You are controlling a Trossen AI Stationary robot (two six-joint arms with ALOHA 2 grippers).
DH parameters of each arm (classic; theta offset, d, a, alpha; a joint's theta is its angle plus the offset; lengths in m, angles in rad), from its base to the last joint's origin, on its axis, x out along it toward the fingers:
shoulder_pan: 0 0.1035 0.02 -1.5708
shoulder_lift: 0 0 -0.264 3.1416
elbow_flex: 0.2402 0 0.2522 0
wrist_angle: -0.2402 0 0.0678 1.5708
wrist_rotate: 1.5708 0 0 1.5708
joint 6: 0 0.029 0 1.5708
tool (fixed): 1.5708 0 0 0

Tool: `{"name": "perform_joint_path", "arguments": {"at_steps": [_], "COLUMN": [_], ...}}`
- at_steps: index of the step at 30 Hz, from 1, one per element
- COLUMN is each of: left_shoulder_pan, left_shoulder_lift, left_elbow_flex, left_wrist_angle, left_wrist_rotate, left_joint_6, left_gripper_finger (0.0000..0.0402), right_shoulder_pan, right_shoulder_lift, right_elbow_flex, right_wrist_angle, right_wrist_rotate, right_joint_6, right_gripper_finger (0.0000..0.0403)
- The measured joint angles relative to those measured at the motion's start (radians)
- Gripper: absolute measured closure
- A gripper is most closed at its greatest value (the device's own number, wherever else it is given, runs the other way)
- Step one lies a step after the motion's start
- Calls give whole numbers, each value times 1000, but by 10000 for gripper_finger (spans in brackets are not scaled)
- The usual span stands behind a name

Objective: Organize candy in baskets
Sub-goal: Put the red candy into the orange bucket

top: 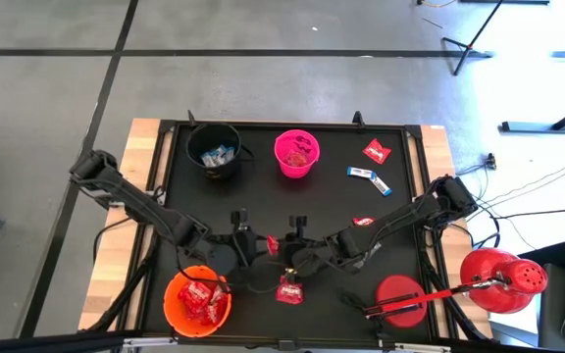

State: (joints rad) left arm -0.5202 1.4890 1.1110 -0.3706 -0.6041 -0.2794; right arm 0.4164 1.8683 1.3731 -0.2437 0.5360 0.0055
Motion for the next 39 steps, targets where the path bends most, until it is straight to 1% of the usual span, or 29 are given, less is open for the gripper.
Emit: {"name": "perform_joint_path", "arguments": {"at_steps": [9,22,26,31,39], "left_shoulder_pan": [31,45,45,47,48], "left_shoulder_lift": [37,38,38,38,38], "left_elbow_flex": [0,0,0,0,1], "left_wrist_angle": [-5,-18,-32,-35,-59], "left_wrist_rotate": [-21,-16,-46,-21,-27], "left_joint_6": [1,1,2,2,1], "left_gripper_finger": [266,266,266,265,266], "right_shoulder_pan": [1,1,0,1,1], "right_shoulder_lift": [0,0,0,0,0], "right_elbow_flex": [1,0,0,0,0], "right_wrist_angle": [36,54,55,54,56], "right_wrist_rotate": [-15,-31,-84,-96,-101], "right_joint_6": [-37,-38,-40,-40,-40], "right_gripper_finger": [361,361,361,361,361]}}
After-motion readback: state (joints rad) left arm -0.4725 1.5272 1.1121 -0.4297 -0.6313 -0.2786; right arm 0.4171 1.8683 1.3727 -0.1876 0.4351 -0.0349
